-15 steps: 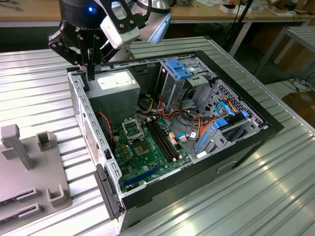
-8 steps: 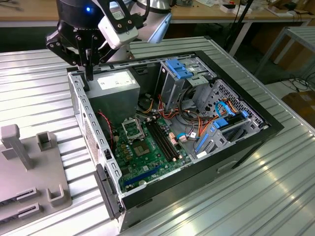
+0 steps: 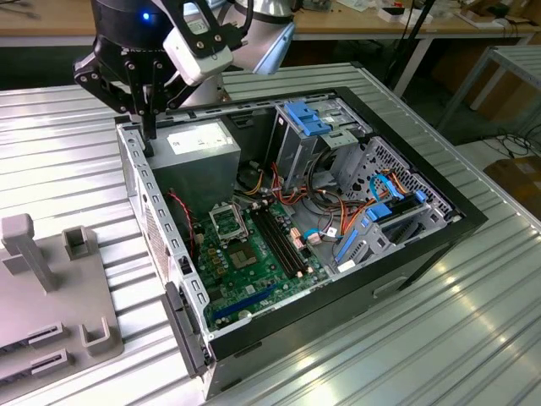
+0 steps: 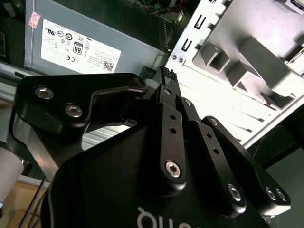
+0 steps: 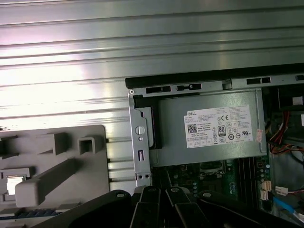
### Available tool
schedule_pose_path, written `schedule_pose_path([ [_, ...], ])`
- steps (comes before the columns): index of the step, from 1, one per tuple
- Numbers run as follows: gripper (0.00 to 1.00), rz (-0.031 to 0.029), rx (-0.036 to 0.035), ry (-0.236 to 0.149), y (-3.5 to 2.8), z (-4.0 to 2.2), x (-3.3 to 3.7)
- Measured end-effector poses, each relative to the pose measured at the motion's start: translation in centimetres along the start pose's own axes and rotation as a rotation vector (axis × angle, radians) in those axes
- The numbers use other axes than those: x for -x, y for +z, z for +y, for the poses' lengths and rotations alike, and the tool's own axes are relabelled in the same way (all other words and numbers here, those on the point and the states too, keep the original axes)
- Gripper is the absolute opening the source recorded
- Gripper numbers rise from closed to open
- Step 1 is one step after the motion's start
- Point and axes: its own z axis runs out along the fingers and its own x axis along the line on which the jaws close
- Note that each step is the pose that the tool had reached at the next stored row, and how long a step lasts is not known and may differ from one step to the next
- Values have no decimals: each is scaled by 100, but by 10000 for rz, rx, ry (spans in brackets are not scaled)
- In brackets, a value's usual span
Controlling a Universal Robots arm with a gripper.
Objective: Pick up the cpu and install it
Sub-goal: 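Reach for the cpu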
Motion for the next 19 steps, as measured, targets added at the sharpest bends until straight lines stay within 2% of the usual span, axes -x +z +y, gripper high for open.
schedule_pose_path([
  [19,11,20,-2,2,2,-10,-134],
])
